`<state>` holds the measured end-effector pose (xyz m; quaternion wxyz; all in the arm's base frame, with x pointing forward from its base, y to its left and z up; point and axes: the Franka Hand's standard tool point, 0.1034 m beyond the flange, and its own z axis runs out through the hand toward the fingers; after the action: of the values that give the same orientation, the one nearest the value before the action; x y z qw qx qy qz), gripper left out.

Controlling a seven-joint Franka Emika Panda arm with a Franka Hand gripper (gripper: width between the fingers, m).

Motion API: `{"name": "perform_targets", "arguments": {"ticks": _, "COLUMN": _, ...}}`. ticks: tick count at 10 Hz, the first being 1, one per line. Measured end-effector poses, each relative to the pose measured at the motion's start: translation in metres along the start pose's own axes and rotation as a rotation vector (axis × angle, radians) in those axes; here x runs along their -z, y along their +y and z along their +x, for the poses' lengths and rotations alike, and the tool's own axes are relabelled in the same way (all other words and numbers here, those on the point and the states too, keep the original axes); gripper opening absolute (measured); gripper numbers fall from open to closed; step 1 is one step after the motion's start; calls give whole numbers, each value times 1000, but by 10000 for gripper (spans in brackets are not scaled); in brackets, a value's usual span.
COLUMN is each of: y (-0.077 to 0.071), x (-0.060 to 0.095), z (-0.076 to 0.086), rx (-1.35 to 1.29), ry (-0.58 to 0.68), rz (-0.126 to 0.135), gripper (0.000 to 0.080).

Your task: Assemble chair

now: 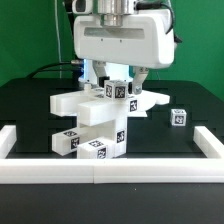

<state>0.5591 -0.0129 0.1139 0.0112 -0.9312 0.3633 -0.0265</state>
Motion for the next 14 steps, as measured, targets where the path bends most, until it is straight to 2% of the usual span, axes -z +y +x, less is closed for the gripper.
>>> {"name": "perform_targets", "arguments": {"ticks": 8, "y": 0, "x": 0, "z": 0, "rx": 586, "ry": 2, "rz": -2, "gripper": 649}}
{"name": "perform_targets", "arguments": {"ticks": 14, "y": 5, "x": 0, "z": 4, "rx": 947, "ry": 2, "rz": -19, "gripper": 649}}
